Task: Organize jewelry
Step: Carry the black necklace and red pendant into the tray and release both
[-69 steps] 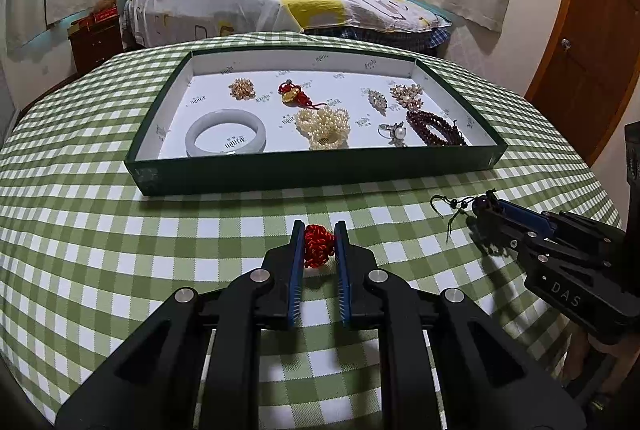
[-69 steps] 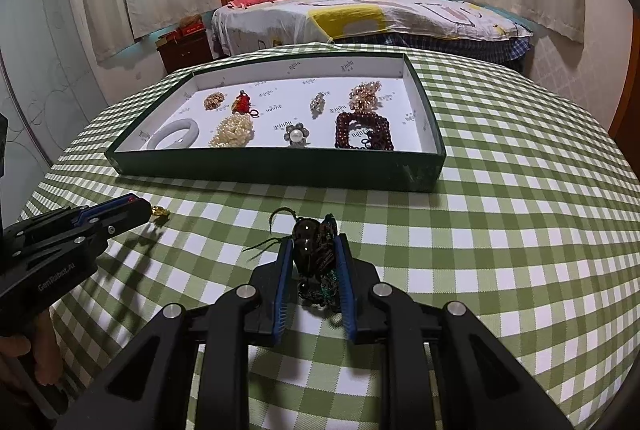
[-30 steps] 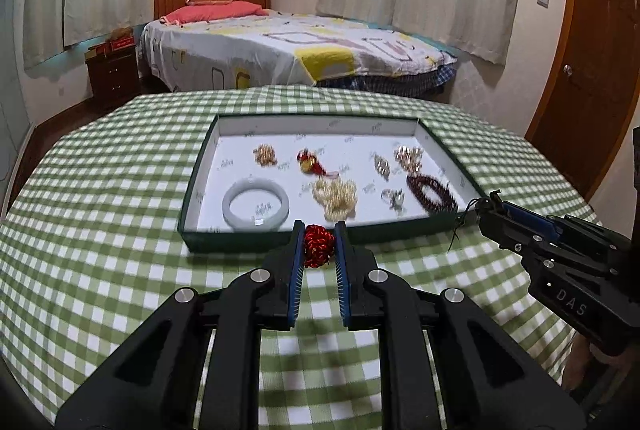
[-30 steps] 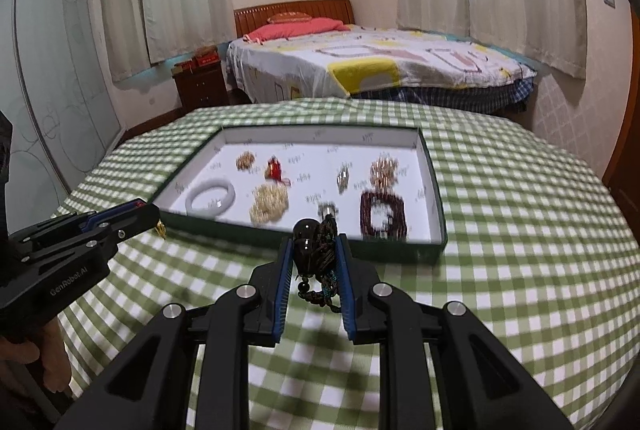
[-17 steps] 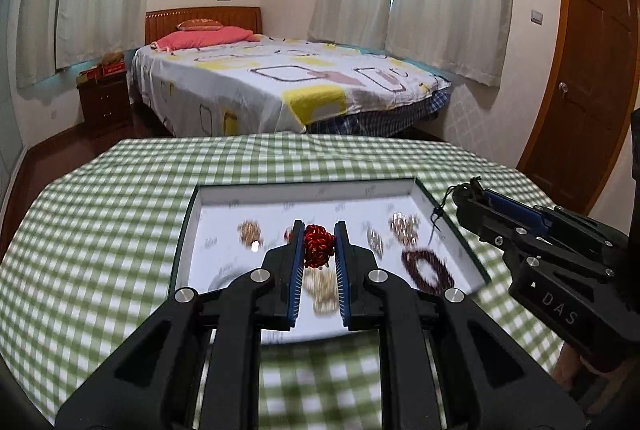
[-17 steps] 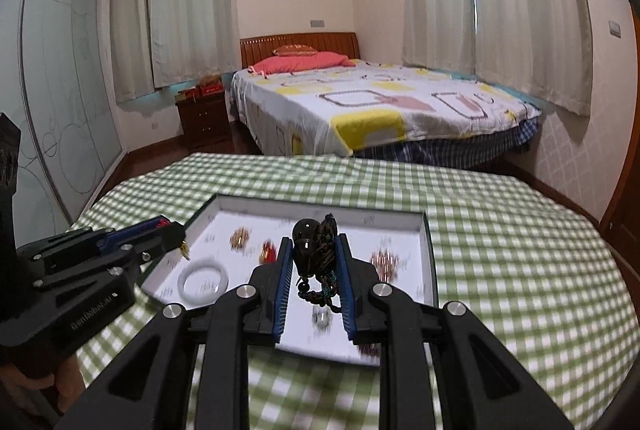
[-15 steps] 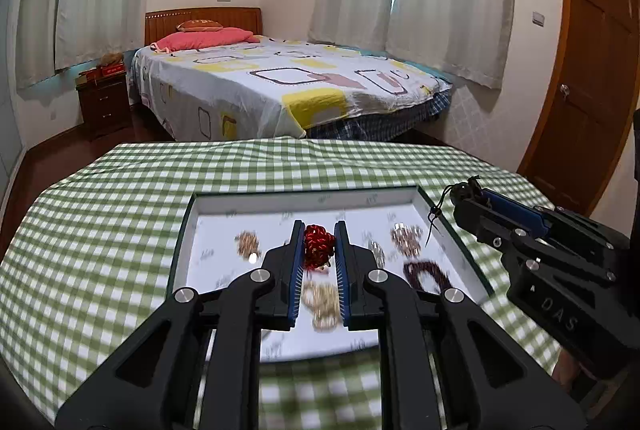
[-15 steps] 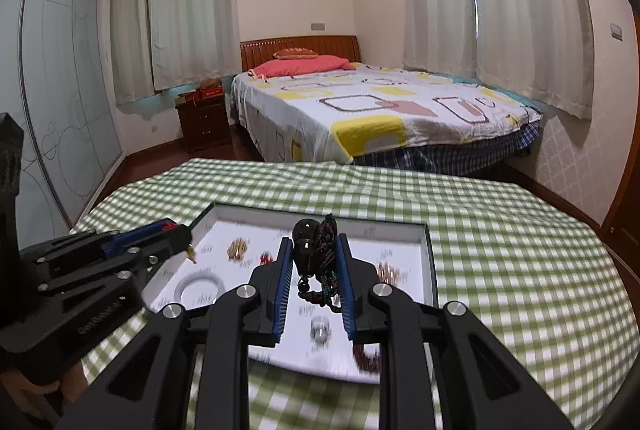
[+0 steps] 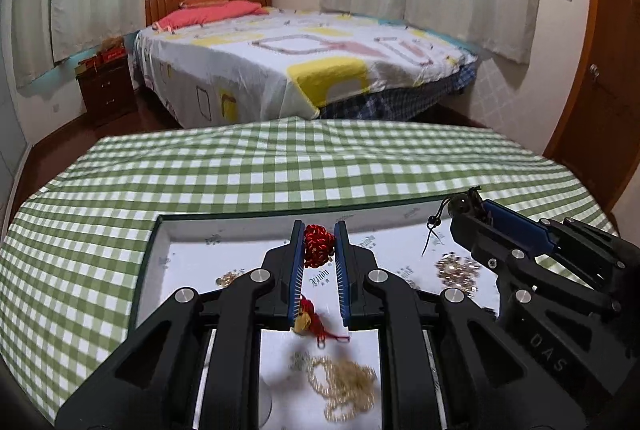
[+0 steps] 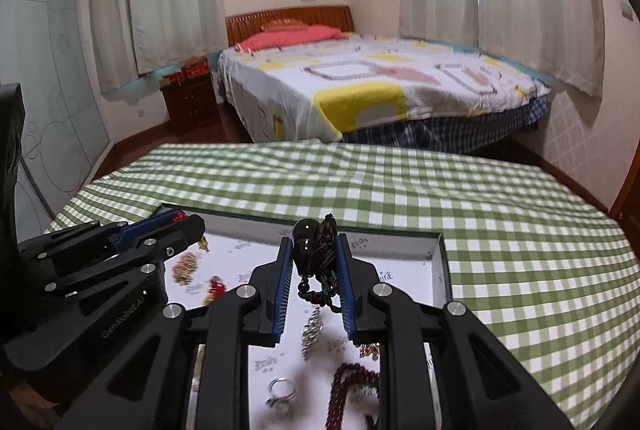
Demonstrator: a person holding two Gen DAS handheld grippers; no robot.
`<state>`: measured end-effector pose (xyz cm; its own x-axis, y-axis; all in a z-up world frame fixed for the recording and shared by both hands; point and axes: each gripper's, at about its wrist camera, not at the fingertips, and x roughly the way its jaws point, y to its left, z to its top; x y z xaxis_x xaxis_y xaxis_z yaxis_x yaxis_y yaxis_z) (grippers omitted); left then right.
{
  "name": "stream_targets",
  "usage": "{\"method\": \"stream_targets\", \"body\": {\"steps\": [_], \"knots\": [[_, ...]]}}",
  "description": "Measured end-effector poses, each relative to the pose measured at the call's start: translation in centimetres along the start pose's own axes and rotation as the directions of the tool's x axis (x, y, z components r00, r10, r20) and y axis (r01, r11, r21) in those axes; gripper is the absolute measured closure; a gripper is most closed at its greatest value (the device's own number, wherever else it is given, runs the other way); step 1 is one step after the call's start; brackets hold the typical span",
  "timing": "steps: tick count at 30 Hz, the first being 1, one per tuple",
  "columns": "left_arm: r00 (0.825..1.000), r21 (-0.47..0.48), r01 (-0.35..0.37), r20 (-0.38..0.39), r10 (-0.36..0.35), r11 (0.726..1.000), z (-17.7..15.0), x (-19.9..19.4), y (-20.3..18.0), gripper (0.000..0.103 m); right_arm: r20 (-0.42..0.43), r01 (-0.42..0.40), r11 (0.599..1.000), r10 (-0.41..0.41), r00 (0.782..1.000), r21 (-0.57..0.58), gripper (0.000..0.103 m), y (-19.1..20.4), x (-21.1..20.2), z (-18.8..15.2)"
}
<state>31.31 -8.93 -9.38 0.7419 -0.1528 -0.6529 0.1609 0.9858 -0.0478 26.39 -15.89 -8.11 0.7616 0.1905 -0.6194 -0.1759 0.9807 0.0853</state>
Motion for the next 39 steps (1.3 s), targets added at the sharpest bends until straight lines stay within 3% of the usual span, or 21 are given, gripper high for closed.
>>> {"method": "stream_targets", "body": {"steps": [15, 26, 28, 30, 39], "knots": [[0.979, 0.027, -0.064, -0.192, 0.068, 0.998, -0.1, 6.6, -0.5, 0.088, -0.17, 0.029, 0.999, -0.024, 0.985, 0.026, 0.081, -1.4, 4.6, -0.1], [0.974, 0.051, -0.062, -0.217, 0.072, 0.997, 0.0, 7.2, -1.0, 0.084, -0.203, 0.048, 0.999, -0.043, 0.978, 0.024, 0.081, -1.5, 5.4, -0.3], [0.974, 0.048, -0.064, -0.215, 0.073, 0.997, 0.1, 7.2, -1.0, 0.071, -0.205, 0.049, 0.999, -0.043, 0.978, 0.024, 0.081, -1.6, 5.6, -0.2], [0.975, 0.041, -0.066, -0.209, 0.073, 0.997, 0.1, 7.1, -1.0, 0.064, -0.205, 0.049, 0.998, -0.042, 0.978, 0.027, 0.08, -1.7, 5.7, -0.2], [0.977, 0.026, -0.075, -0.196, 0.079, 0.997, 0.1, 6.6, -0.5, 0.051, -0.19, 0.067, 0.997, -0.059, 0.98, 0.034, 0.066, -2.1, 5.3, -0.2]]}}
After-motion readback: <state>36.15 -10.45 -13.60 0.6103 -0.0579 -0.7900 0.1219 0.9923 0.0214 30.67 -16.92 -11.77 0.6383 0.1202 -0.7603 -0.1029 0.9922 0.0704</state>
